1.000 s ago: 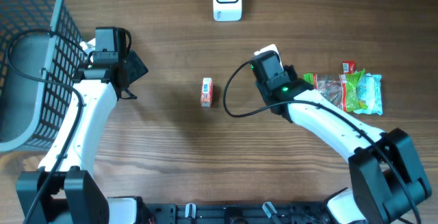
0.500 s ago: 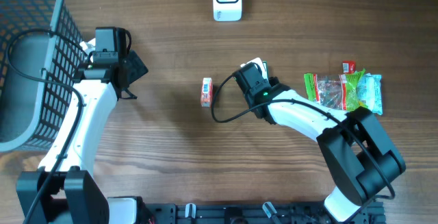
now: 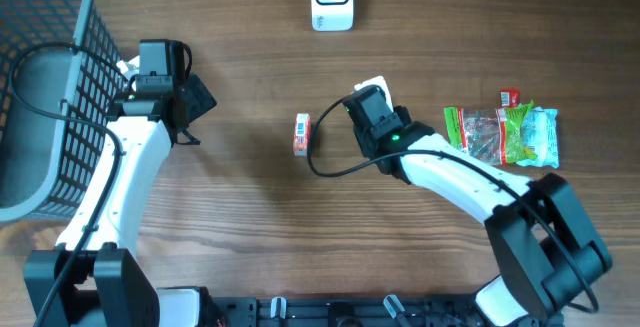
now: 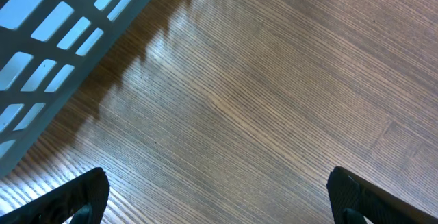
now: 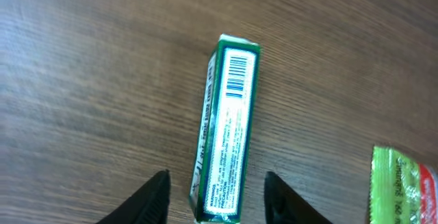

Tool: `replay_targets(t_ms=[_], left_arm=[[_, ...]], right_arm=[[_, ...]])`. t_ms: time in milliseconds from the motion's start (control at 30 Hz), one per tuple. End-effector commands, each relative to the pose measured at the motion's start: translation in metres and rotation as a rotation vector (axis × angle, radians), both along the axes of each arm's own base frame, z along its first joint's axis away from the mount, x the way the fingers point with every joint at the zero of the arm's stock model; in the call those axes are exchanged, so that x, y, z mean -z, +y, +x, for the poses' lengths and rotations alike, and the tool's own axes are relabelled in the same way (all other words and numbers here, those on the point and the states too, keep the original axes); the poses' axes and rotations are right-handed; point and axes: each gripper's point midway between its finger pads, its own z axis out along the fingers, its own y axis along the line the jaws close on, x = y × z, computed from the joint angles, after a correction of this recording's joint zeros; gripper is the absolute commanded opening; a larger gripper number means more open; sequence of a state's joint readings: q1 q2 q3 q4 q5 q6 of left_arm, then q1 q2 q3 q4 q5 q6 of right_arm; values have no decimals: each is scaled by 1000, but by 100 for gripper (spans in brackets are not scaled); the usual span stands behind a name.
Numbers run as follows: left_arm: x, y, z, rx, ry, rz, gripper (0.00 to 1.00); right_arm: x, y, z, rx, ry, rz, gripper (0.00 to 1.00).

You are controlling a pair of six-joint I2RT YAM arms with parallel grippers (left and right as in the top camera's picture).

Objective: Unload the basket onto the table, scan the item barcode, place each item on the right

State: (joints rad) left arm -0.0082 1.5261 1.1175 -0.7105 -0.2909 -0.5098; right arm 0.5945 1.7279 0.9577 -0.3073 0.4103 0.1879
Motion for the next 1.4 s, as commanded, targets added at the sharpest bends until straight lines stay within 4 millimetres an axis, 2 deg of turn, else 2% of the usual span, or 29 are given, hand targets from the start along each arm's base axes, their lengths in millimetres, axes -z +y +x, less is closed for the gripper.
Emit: replay_targets(t_ms=[0, 33, 67, 100, 167, 233, 300, 367, 467, 500, 533, 600, 667, 800, 833, 900, 933, 1000, 1233, 1367], left_arm=[[1, 4, 0, -2, 4, 16, 100], [1, 4, 0, -2, 4, 16, 100], [1, 4, 0, -2, 4, 16, 100], [1, 4, 0, -2, 4, 16, 100], [1, 4, 0, -2, 4, 16, 100], [1, 4, 0, -2, 4, 16, 100], [1, 4, 0, -2, 4, 16, 100], [1, 4, 0, -2, 4, 16, 100], [1, 4, 0, -2, 4, 16, 100], [1, 4, 0, -2, 4, 16, 100], [1, 4, 0, -2, 4, 16, 100], [1, 4, 0, -2, 4, 16, 100], [1, 4, 0, -2, 4, 16, 100], [1, 4, 0, -2, 4, 16, 100], [1, 4, 0, -2, 4, 16, 100], [1, 4, 0, -2, 4, 16, 100], [1, 4, 0, -2, 4, 16, 100], [1, 4, 0, -2, 5, 16, 100], [1, 4, 0, -2, 4, 16, 100], [1, 4, 0, -2, 4, 16, 100]], right_arm=[[1, -2, -2, 138, -2, 102, 56], [3, -3, 0, 157, -5, 113, 59], [7, -5, 4, 176, -11, 123, 72], [10, -6, 8, 183, -15, 126, 80], [15, -9, 14, 193, -22, 136, 87], [18, -7, 15, 189, -4, 164, 100], [19, -5, 15, 174, 8, 178, 100], [20, 0, 15, 157, 22, 204, 98], [21, 3, 14, 148, 35, 225, 67], [21, 3, 14, 148, 33, 225, 61], [21, 3, 15, 148, 31, 227, 62], [20, 3, 15, 149, 30, 224, 75], [21, 3, 15, 130, 30, 213, 100], [21, 3, 15, 120, 31, 209, 100], [21, 3, 15, 121, 31, 206, 100], [21, 3, 16, 127, 30, 210, 76], [21, 3, 16, 129, 28, 212, 67], [21, 3, 16, 128, 28, 212, 62], [23, 2, 15, 128, 35, 206, 59], [31, -3, 16, 138, 36, 168, 57]])
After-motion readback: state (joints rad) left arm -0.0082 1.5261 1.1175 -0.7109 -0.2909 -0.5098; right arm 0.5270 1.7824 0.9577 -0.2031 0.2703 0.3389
